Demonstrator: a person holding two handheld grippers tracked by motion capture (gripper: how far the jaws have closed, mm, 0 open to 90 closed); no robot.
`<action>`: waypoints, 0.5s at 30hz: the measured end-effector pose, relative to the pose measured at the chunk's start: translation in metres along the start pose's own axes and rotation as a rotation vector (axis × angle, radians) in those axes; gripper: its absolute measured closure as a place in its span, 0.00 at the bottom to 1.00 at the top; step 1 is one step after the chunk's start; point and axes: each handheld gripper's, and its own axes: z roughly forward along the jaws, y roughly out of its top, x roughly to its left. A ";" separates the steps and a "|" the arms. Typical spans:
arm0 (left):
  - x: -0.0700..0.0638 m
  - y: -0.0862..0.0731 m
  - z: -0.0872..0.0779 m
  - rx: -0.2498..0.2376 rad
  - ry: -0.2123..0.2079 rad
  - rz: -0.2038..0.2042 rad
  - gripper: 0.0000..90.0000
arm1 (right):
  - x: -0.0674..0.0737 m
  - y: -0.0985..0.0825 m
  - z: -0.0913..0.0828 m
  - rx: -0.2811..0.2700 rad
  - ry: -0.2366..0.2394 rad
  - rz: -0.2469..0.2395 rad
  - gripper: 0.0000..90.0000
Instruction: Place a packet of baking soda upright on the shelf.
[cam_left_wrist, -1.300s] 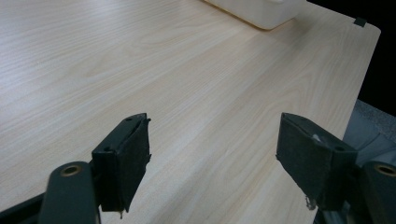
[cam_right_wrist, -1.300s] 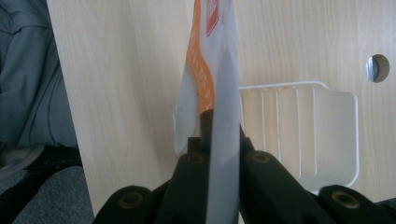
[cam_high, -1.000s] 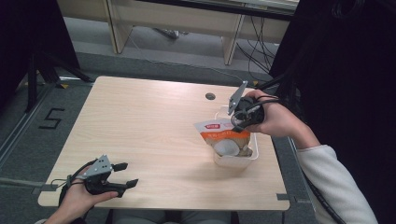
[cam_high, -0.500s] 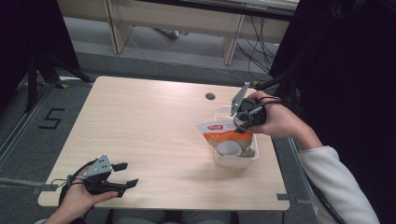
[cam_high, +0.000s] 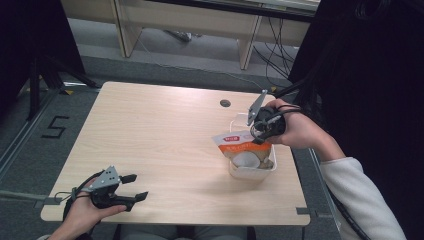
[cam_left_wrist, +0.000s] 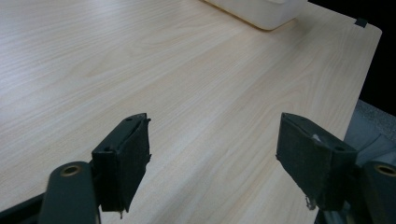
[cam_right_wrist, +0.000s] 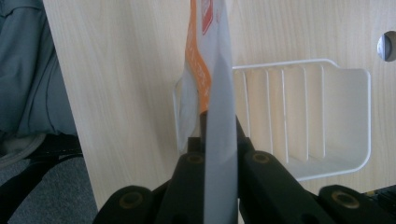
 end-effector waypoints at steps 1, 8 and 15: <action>0.000 0.000 0.000 0.001 0.000 0.001 0.28 | 0.000 0.000 0.000 0.001 0.003 0.000 1.00; -0.002 0.000 0.001 -0.003 0.008 -0.032 0.28 | 0.000 -0.002 0.005 0.003 0.007 -0.005 1.00; -0.002 -0.001 0.001 -0.008 0.000 -0.032 0.28 | 0.002 -0.004 0.009 0.024 0.006 0.009 1.00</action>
